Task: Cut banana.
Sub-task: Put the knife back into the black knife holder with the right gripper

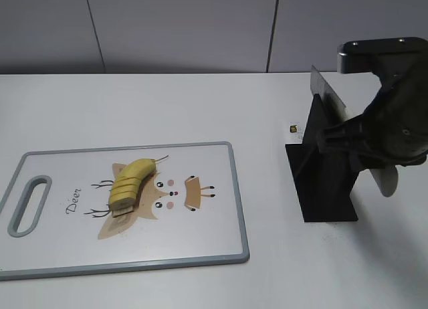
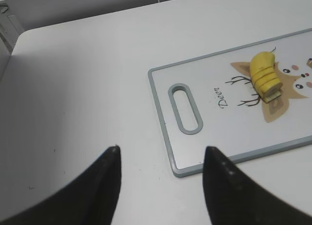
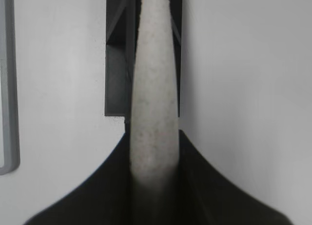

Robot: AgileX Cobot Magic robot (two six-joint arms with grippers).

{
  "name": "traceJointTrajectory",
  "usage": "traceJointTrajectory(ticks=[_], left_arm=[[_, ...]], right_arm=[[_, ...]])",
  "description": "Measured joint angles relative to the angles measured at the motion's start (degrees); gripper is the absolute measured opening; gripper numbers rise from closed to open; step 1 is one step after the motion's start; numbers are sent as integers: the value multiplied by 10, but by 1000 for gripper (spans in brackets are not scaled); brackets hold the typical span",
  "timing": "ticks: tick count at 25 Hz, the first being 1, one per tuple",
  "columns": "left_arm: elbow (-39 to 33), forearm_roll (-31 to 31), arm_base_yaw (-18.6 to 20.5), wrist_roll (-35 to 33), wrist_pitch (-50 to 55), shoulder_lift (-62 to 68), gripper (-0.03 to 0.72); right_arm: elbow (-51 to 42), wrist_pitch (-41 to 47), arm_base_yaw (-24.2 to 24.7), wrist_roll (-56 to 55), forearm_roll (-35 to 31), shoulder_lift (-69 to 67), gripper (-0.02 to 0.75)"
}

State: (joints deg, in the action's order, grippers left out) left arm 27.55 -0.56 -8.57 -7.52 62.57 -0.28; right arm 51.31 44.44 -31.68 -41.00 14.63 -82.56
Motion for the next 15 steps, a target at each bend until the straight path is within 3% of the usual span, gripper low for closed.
traceJointTrajectory(ticks=[10, 15], left_arm=[[0, 0, 0, 0, 0, 0, 517], [0, 0, 0, 0, 0, 0, 516]], right_arm=[[0, 5, 0, -2, -19, -15, 183], [0, -3, 0, 5, -19, -15, 452]])
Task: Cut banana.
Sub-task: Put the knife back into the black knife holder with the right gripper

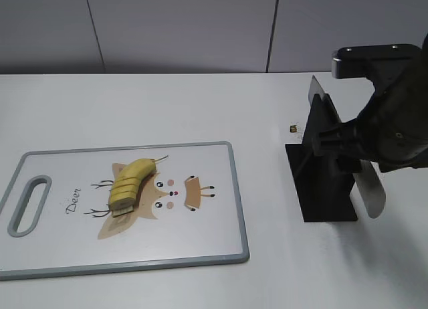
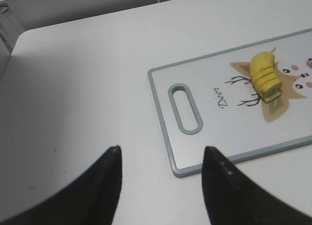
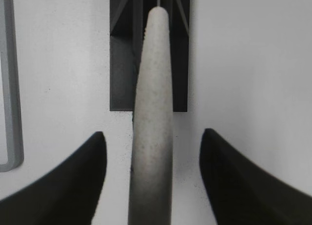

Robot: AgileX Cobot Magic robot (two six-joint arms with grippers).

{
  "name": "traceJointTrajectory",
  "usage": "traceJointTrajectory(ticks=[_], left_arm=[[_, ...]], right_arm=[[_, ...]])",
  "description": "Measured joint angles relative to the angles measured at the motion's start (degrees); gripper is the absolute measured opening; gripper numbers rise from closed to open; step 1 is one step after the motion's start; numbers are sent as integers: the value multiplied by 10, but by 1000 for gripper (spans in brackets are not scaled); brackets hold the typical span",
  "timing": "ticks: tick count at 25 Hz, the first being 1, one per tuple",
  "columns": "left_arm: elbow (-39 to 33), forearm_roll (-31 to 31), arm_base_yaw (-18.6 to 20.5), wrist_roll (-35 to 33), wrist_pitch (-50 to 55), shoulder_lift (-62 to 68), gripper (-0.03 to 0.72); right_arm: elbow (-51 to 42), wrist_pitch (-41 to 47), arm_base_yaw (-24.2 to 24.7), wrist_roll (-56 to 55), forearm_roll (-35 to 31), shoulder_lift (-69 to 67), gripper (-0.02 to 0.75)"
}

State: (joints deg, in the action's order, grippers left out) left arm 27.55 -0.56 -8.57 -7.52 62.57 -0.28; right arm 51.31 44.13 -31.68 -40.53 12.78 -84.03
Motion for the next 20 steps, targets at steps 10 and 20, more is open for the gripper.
traceJointTrajectory(ticks=[10, 20], left_arm=[[0, 0, 0, 0, 0, 0, 516], [0, 1, 0, 0, 0, 0, 516]], right_arm=[[0, -12, -11, 134, -68, 81, 655], [-53, 61, -29, 352, -163, 317, 593]])
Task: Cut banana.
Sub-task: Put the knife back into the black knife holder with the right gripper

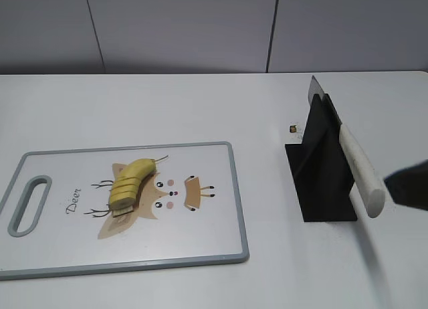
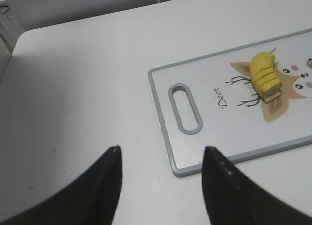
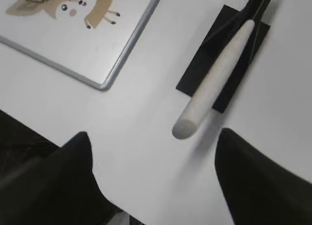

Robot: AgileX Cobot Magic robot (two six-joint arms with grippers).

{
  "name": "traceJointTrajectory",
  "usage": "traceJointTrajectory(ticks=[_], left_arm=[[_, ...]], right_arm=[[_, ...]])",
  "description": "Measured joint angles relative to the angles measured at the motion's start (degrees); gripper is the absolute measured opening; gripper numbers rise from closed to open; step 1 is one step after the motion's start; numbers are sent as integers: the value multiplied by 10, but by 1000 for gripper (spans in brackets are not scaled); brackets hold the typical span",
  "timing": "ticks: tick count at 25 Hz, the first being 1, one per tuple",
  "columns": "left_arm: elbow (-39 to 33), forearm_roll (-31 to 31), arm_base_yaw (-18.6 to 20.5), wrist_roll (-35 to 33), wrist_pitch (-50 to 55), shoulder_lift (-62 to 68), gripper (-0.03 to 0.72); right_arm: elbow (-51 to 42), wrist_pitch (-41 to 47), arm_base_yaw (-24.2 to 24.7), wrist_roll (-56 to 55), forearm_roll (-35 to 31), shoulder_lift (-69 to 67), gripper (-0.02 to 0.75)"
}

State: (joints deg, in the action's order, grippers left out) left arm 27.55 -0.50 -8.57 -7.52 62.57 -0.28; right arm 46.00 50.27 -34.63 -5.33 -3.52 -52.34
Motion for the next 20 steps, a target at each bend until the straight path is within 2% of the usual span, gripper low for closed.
traceJointTrajectory(ticks=[5, 14, 20], left_arm=[[0, 0, 0, 0, 0, 0, 516], [0, 0, 0, 0, 0, 0, 511], [0, 0, 0, 0, 0, 0, 510]], right_arm=[[-79, 30, 0, 36, 0, 120, 531], [-165, 80, -1, 45, 10, 333, 521], [-172, 88, -1, 49, 24, 438, 520]])
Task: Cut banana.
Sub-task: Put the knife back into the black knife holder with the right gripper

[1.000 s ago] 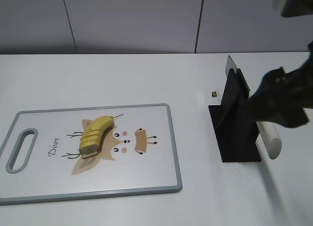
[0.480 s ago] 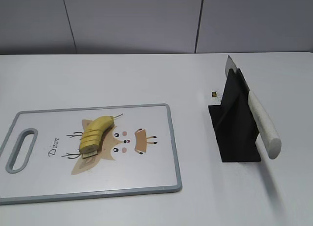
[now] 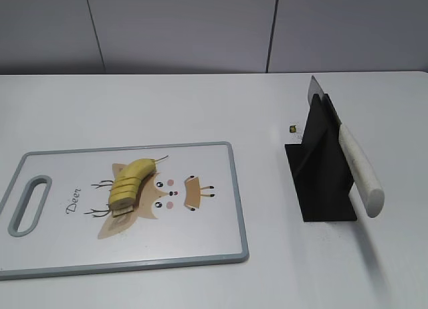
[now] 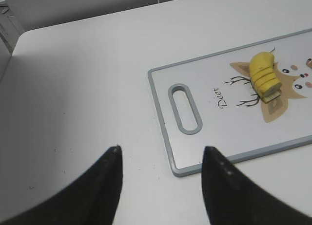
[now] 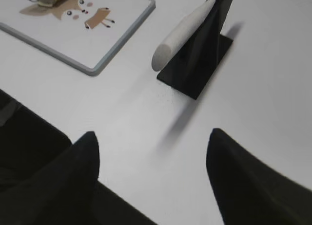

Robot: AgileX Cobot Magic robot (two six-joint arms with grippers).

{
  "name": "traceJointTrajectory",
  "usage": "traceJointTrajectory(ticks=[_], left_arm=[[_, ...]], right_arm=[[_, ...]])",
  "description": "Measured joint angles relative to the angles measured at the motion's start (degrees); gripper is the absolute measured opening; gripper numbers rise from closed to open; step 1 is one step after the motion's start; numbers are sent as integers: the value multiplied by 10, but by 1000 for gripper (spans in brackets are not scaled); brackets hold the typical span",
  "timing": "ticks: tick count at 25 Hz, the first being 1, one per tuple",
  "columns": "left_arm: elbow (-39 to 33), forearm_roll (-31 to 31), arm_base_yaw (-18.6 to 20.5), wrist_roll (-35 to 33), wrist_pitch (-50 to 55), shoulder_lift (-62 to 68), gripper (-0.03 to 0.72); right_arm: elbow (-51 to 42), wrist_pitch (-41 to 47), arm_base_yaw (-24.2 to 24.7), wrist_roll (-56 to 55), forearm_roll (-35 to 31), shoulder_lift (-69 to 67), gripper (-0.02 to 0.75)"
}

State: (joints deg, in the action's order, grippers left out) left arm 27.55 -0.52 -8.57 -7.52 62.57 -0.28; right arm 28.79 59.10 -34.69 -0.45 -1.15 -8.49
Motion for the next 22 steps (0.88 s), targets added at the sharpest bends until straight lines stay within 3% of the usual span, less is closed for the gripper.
traceJointTrajectory(ticks=[10, 13, 22], left_arm=[[0, -1, 1, 0, 0, 0, 503], [0, -2, 1, 0, 0, 0, 501], [0, -2, 1, 0, 0, 0, 500]], right_arm=[[-1, 2, 15, 1, -2, 88, 513], [-1, 3, 53, 1, -3, 88, 510], [-1, 3, 228, 5, -5, 88, 508]])
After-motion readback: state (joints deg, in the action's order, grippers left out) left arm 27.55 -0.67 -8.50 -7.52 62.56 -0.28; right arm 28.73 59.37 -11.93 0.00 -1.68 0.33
